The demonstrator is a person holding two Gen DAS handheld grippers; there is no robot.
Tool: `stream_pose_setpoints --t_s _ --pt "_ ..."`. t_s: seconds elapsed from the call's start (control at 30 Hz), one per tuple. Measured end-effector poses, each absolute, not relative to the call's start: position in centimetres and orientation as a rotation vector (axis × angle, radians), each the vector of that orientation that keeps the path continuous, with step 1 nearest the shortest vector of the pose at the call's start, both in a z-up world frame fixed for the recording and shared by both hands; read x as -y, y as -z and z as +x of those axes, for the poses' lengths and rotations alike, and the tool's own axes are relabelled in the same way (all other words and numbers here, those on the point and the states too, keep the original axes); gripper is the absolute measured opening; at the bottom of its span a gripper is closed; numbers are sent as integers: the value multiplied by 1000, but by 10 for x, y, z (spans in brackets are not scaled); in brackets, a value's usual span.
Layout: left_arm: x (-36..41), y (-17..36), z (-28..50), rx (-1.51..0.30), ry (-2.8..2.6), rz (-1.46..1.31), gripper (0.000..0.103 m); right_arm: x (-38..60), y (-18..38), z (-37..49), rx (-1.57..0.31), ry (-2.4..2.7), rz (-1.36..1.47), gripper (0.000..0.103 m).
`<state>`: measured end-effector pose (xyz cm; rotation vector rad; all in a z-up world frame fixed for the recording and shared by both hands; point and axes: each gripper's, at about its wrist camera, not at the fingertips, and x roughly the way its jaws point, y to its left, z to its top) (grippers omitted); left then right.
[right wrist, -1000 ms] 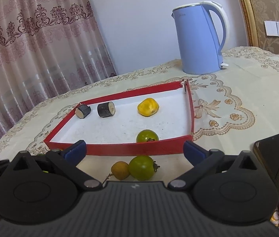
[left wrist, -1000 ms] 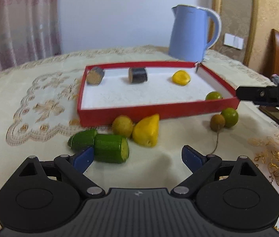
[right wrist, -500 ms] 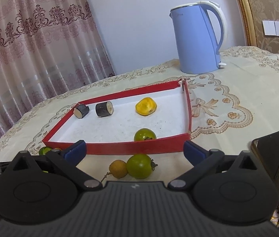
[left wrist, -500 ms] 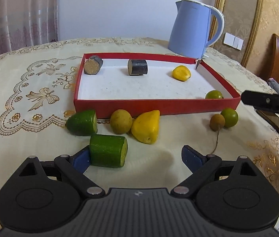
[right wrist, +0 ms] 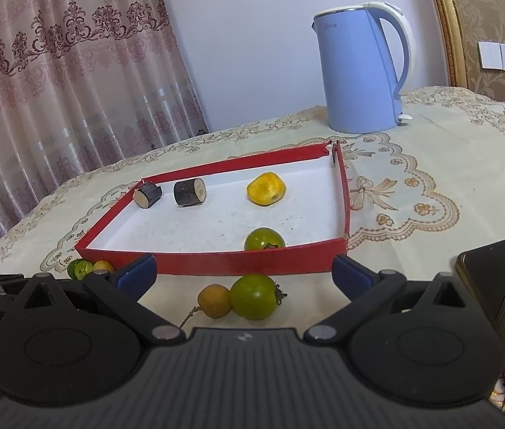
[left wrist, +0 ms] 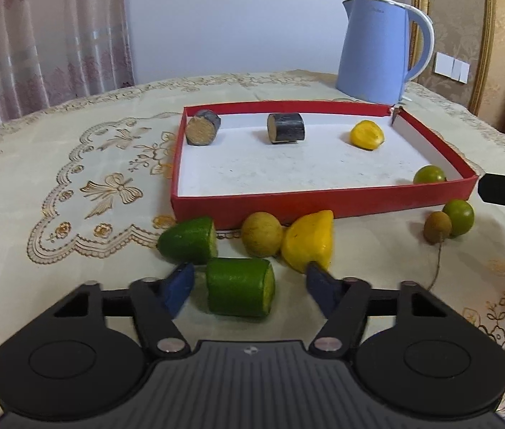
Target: Organize fruits
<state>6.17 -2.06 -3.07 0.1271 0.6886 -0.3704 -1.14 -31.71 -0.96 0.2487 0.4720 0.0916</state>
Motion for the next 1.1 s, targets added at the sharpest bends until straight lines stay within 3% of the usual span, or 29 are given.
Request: stream_pose_setpoints --t_s 0.03,0.1,0.8,1.1 --pt "20 30 62 -693 375 121 46 317 9 -12 -470 -91 246 103" --pt "23 31 61 -688 344 153 35 317 8 -12 -467 -86 241 103" --pt "9 11 24 -553 102 137 34 296 15 -22 -502 -129 74 103" --pt "-4 17 28 -576 16 114 34 287 20 -22 -470 -37 -14 101"
